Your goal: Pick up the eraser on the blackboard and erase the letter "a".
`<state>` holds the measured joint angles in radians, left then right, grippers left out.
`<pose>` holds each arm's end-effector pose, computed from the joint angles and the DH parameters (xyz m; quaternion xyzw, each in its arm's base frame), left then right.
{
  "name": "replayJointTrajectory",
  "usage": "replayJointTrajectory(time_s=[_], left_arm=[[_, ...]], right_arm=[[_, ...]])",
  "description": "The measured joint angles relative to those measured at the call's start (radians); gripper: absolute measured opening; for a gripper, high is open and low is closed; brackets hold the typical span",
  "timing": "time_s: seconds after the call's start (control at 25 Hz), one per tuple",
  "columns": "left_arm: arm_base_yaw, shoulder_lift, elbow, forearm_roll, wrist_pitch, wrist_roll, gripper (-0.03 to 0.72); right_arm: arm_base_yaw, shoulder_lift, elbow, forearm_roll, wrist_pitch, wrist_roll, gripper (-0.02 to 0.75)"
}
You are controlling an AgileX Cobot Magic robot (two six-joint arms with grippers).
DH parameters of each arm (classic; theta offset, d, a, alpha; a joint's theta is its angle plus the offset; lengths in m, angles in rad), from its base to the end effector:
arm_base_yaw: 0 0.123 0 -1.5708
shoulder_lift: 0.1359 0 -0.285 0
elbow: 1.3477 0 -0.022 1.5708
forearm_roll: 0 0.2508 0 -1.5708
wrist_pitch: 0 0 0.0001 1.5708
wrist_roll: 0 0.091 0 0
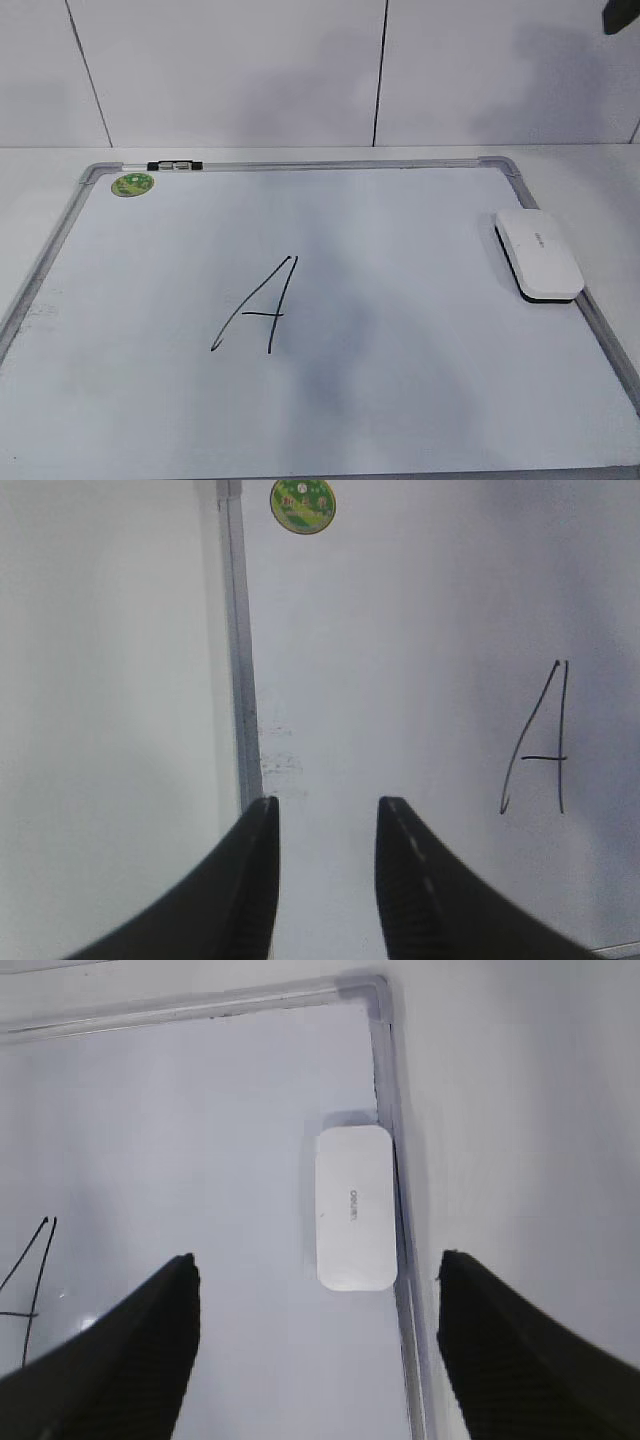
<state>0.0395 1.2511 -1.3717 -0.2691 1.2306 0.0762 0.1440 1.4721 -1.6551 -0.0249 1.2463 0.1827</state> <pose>0.2362 -0.0135 0.4018 0.0086 0.9540 -0.1181 0.2754 0.2946 0.0405 0.4205 0.0182 0.9559 0.0354 0.2911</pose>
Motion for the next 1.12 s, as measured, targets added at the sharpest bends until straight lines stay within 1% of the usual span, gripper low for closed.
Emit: replayJointTrajectory(time_s=[0.44,0.52,0.64,0.76,0.88,1.04,1.12], left_arm=[[-0.01,-0.299,-0.002,0.016,0.032,-0.041,0.245],[-0.01,-0.353,0.016,0.006,0.032,-0.049,0.245],[-0.01,-0.449,0.077,-0.015,0.034,-0.053,0.245],[-0.025,-0.535,0.16,-0.023,0.038,-0.054,0.245],[-0.045,-0.605,0.253,-0.023,0.042,-0.055,0.245],[-0.046,-0.706,0.369,-0.023,0.042,-0.055,0.245],[-0.058,-0.752,0.425,-0.019,0.042,-0.055,0.245]], right_arm=[[0.0,-0.464,0.363,0.025,0.009,-0.004,0.562],[0.0,-0.542,0.426,0.03,0.012,-0.004,0.562],[0.0,-0.66,0.5,0.037,0.014,-0.004,0.562],[0.0,-0.773,0.556,0.043,0.016,-0.004,0.562],[0.0,-0.857,0.611,0.061,0.018,-0.004,0.562],[0.0,-0.955,0.696,0.082,0.02,-0.004,0.562],[0.0,-0.999,0.742,0.086,0.02,-0.004,0.562]])
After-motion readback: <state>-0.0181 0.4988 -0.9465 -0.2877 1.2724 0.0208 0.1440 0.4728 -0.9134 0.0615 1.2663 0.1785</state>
